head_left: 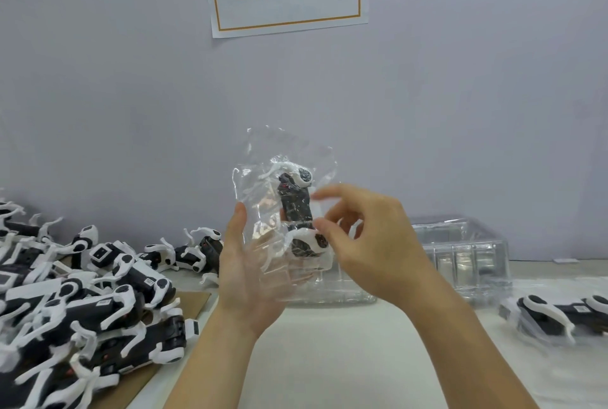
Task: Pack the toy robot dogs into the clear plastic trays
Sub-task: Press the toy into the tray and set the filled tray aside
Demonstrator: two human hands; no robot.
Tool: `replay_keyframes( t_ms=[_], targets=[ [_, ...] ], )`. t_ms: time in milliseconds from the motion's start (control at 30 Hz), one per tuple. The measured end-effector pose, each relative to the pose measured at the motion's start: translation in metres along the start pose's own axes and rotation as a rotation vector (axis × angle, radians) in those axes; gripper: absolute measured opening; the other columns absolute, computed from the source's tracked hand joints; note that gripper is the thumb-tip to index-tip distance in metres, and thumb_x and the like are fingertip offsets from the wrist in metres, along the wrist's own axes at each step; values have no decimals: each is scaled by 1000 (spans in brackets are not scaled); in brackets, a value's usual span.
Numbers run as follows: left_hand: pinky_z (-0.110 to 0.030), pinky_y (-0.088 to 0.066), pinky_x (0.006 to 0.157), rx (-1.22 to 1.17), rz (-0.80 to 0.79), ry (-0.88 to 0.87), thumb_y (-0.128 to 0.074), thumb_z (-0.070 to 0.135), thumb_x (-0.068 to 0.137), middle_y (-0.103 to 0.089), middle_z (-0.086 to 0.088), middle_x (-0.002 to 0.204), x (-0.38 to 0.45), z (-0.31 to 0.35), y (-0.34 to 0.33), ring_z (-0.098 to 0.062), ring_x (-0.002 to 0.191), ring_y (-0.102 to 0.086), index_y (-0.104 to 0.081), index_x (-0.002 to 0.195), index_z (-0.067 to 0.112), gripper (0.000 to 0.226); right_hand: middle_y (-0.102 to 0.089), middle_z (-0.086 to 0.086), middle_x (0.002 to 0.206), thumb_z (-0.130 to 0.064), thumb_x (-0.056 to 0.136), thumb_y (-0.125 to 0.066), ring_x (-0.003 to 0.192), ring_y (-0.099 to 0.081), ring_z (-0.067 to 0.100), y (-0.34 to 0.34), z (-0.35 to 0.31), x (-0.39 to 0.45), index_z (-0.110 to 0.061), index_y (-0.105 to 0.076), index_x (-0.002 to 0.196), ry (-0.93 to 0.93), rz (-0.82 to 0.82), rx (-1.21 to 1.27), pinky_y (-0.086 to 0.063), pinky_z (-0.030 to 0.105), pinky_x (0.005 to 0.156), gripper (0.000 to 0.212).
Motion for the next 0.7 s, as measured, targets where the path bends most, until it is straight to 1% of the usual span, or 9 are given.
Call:
replay_keyframes(
  t_ms=[67, 100, 200, 267, 333, 400, 500, 567, 700],
  targets=[
    [-52, -55, 92, 45, -56, 29, -58, 72, 83, -64, -19, 132, -2, 1, -2, -40, 120, -63, -72, 123, 17, 69, -67, -11, 68, -22, 92, -69, 64, -60, 7, 1, 3, 0, -37, -58, 129, -34, 35, 40, -42, 9, 63, 41],
    [-50, -57, 88, 61, -68, 49, -57, 71, 85, -64, -18, 133, -3, 1, -3, -39, 119, -64, -71, 123, 17, 67, -67, -11, 67, -23, 93, -67, 62, -60, 6, 1, 5, 0, -36, -56, 133, -48, 44, 42, -43, 9, 64, 43],
    [-47, -58, 81, 134, -46, 77, -59, 70, 84, -66, -19, 129, -4, -1, -2, -37, 112, -68, -72, 122, 18, 65, -66, -13, 66, -24, 94, -66, 57, -58, 5, 2, 9, 0, -35, -64, 123, -78, 46, 30, -43, 9, 61, 31],
    [-46, -60, 78, 192, -34, 77, -67, 67, 76, -69, -19, 123, -4, -1, -2, -35, 104, -71, -74, 118, 18, 65, -66, -12, 64, -22, 94, -65, 55, -57, 4, 7, 13, 0, -36, -69, 112, -116, 65, 31, -43, 10, 57, 23],
    [-37, -61, 69, 290, -38, 59, -73, 63, 67, -74, -15, 109, -4, -1, 1, -27, 88, -74, -76, 113, 18, 64, -67, -9, 64, -17, 93, -64, 55, -58, 4, 14, 18, 1, -34, -73, 105, -163, 128, 14, -43, 11, 55, 22],
    [-29, -59, 64, 419, -72, 61, -71, 60, 69, -76, -11, 102, -6, -1, 2, -19, 81, -74, -77, 110, 19, 58, -68, -9, 67, -11, 91, -61, 54, -58, 5, 25, 24, 1, -32, -74, 98, -220, 236, 13, -43, 10, 52, 25],
    [-27, -57, 78, 669, -102, 81, -72, 56, 73, -72, -12, 116, -7, -2, -1, -18, 100, -71, -75, 112, 16, 55, -69, -11, 75, -8, 89, -58, 61, -61, 2, 43, 35, -1, -32, -72, 87, -311, 381, 26, -43, 7, 51, 28],
    [-33, -51, 94, 874, -143, 65, -73, 56, 69, -71, -12, 114, -6, -5, -2, -23, 107, -67, -71, 110, 13, 59, -70, -9, 80, -8, 89, -55, 65, -60, -4, 49, 41, -3, -32, -72, 88, -389, 417, 66, -41, 5, 50, 29],
    [-17, -48, 85, 1336, -172, 93, -83, 63, 55, -63, 13, 116, -3, -16, -5, 0, 101, -64, -69, 105, 42, 56, -71, -8, 86, -10, 90, -54, 69, -61, -3, 44, 48, -5, -31, -73, 87, -482, 320, 76, -43, 11, 52, 29]
  ],
)
Point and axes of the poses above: each hand's wrist, its own x-axis towards the middle knuckle, its own y-axis out of the back of the hand, z = x × y, the point moved 1 cm from there along x, towards the middle knuckle
